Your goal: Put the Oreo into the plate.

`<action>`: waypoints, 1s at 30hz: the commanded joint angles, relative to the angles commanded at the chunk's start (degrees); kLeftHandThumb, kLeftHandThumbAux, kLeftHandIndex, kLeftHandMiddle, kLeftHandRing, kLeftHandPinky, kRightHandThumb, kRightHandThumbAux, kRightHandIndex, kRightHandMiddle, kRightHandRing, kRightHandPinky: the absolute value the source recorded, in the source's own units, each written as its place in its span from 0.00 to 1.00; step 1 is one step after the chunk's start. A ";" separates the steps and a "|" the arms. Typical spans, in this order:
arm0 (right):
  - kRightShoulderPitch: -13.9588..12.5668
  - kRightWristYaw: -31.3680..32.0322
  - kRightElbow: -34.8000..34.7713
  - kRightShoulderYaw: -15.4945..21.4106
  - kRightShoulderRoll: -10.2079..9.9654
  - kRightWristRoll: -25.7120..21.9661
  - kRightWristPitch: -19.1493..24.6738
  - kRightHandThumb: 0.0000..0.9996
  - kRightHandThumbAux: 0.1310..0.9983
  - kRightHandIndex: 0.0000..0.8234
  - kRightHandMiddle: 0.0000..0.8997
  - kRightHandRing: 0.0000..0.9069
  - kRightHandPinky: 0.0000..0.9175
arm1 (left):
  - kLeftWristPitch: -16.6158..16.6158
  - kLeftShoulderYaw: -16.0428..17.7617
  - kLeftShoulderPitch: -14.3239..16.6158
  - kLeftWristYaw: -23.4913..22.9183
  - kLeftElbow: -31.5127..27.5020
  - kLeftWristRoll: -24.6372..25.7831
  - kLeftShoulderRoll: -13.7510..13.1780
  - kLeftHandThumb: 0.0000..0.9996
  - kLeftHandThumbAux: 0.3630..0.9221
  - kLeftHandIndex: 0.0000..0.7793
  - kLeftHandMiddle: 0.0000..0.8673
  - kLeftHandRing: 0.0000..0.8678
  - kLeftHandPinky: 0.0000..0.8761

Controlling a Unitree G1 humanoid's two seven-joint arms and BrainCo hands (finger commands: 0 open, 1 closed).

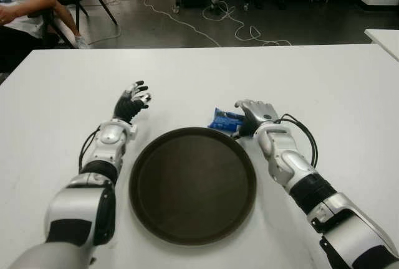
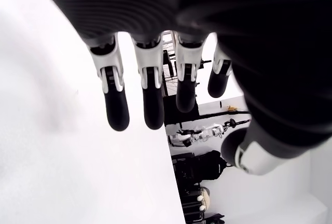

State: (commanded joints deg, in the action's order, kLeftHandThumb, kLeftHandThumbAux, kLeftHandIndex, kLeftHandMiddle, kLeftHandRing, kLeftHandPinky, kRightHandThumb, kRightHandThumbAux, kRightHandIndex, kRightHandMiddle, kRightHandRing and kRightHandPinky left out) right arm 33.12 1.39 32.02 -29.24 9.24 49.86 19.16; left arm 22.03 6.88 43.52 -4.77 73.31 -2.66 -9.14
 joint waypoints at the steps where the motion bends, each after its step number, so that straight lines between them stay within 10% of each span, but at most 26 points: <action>1: 0.02 0.00 0.07 0.00 -0.02 -0.03 -0.02 0.00 0.69 0.26 0.26 0.31 0.37 | 0.00 0.00 0.00 -0.01 0.00 0.00 0.00 0.24 0.50 0.08 0.18 0.22 0.29; 30: 0.53 -3.19 3.07 0.14 -0.47 -2.12 -2.06 0.00 0.70 0.29 0.28 0.32 0.37 | -0.39 0.25 0.01 -0.36 -0.04 0.22 0.10 0.21 0.51 0.08 0.17 0.22 0.28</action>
State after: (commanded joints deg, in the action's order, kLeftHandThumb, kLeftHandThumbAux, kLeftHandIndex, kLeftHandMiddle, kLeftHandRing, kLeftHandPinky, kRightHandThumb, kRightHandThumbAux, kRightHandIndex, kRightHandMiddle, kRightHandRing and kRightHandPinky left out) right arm 33.65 -1.80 35.09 -29.10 8.76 47.73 17.09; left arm 21.64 7.13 43.53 -5.12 73.27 -2.44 -9.04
